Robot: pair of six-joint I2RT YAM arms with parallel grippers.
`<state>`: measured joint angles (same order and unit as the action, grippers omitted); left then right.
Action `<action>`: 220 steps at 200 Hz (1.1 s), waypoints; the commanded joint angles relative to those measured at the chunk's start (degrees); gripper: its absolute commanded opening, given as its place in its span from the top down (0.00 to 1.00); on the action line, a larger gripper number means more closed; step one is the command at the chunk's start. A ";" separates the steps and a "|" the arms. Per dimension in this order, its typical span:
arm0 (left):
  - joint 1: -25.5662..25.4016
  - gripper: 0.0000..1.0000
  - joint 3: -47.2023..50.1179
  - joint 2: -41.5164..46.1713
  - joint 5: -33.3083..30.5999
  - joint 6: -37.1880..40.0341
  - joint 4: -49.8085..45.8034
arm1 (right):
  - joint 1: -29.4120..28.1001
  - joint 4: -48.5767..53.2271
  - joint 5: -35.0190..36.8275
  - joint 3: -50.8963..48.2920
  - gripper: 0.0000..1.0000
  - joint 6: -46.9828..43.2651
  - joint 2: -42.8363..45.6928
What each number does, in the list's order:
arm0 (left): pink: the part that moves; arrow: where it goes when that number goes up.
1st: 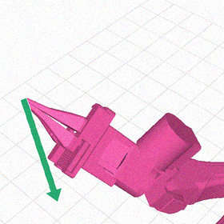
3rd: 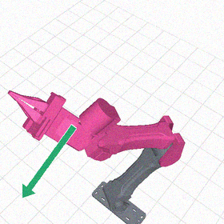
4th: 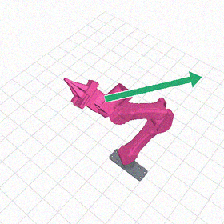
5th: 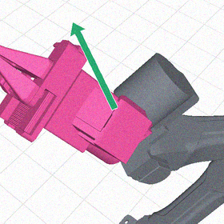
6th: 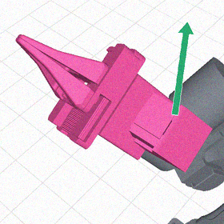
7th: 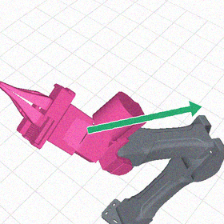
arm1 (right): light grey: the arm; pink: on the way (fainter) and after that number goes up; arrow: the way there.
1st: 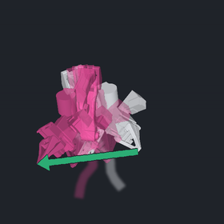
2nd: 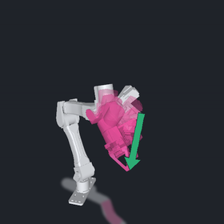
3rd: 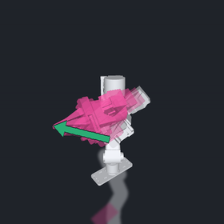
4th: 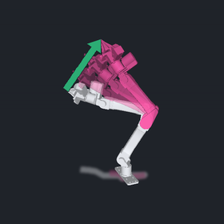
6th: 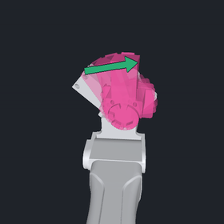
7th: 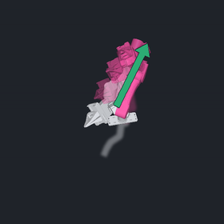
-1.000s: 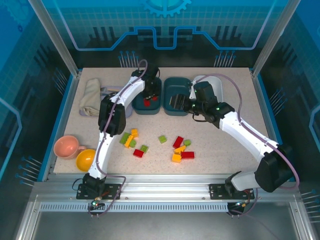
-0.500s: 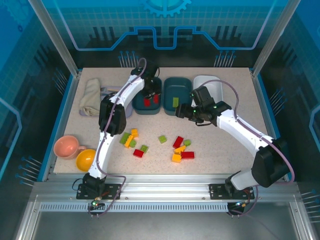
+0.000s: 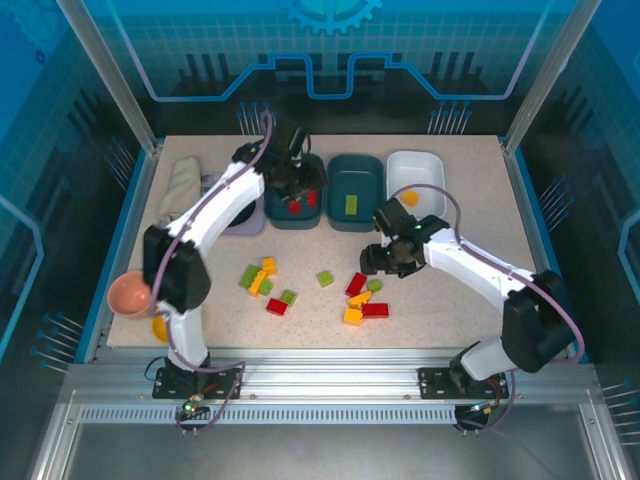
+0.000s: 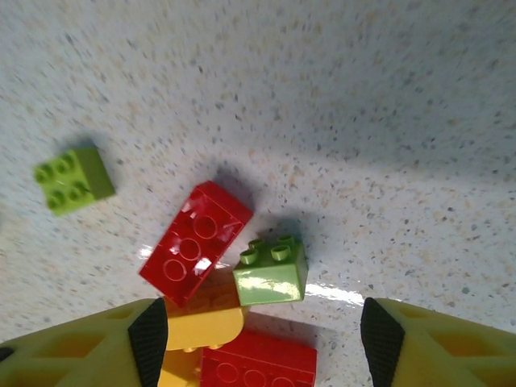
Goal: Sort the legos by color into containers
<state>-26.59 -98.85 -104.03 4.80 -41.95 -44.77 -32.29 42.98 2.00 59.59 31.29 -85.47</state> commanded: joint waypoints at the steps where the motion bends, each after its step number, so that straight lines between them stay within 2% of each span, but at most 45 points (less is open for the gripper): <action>1: -3.28 0.34 13.46 7.68 4.12 -3.12 6.77 | -1.25 1.49 -2.40 -0.51 0.33 -3.74 -3.75; 29: -7.26 0.33 28.04 17.18 4.23 -6.66 10.61 | -1.28 2.02 -2.33 0.24 0.33 -4.62 -7.34; 62: -9.59 0.33 35.11 22.45 3.69 -8.98 10.60 | -1.19 2.19 -1.93 0.52 0.37 -5.60 -10.17; 190: -10.33 0.33 34.77 23.70 2.93 -8.98 9.35 | 2.48 0.90 0.81 -0.87 0.55 -4.25 -14.19; 220: -10.48 0.32 35.13 24.38 2.81 -8.83 10.02 | 2.33 0.35 2.08 -1.34 0.65 -2.80 -12.93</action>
<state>-36.62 -63.05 -80.82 7.81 -50.72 -35.42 -30.33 43.16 2.59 59.22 27.14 -98.91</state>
